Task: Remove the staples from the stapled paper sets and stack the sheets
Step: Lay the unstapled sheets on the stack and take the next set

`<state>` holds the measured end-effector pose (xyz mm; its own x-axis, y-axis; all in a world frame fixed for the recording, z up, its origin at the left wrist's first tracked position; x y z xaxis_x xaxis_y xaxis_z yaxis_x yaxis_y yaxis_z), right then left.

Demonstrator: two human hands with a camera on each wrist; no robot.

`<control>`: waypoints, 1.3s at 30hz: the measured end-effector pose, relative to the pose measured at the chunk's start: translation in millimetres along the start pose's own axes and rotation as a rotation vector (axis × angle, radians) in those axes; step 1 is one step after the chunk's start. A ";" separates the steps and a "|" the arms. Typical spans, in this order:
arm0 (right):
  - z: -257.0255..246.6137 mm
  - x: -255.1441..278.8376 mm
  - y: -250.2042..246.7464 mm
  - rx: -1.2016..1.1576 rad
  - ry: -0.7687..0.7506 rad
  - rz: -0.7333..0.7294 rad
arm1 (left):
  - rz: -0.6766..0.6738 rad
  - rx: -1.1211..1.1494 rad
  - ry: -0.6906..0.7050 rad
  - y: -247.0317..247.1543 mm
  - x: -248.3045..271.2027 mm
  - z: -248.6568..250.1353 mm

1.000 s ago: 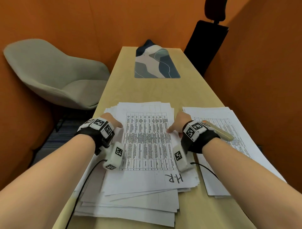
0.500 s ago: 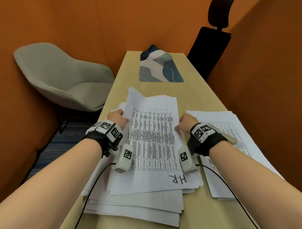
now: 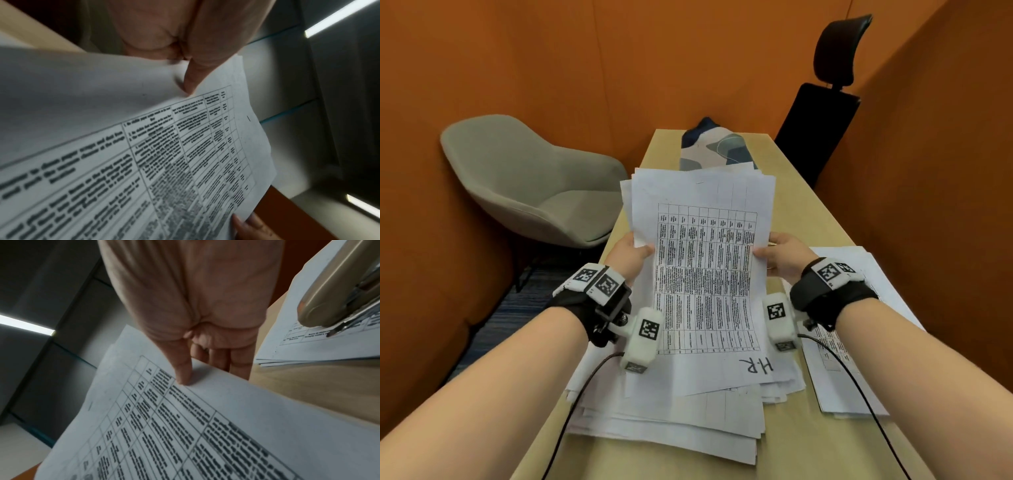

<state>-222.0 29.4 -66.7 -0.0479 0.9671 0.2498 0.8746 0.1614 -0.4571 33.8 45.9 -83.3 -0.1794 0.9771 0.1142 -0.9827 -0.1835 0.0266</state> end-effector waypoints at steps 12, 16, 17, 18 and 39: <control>-30.6 30.6 -38.8 0.611 0.094 -0.065 | 0.041 -0.618 0.221 18.2 30.1 43.2; -14.4 38.3 -30.6 0.821 0.126 -0.156 | -0.246 -0.620 -0.025 32.6 38.4 11.2; -10.4 38.9 -27.5 0.859 0.122 -0.180 | -0.277 -0.573 -0.058 36.6 41.6 5.0; -5.1 36.2 -25.2 0.904 0.116 -0.208 | -0.291 -0.556 -0.062 39.1 43.0 -0.4; 41.4 18.6 -43.4 1.030 0.052 0.221 | -0.170 -0.405 -0.148 46.8 48.6 -30.9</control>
<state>-280.9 48.5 -77.6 0.1040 0.9898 0.0977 0.0278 0.0953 -0.9951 -22.4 88.1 -107.1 -0.0340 0.9584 0.2833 -0.9421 0.0639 -0.3293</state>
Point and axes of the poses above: each hand's wrist, its own x-axis away from the middle knuckle, its own y-axis out of the palm, z = x × y, the point moved 2 cm from there along -x, towards the middle knuckle, and after that the axes turned 15 degrees about x, right-handed, at the moved point
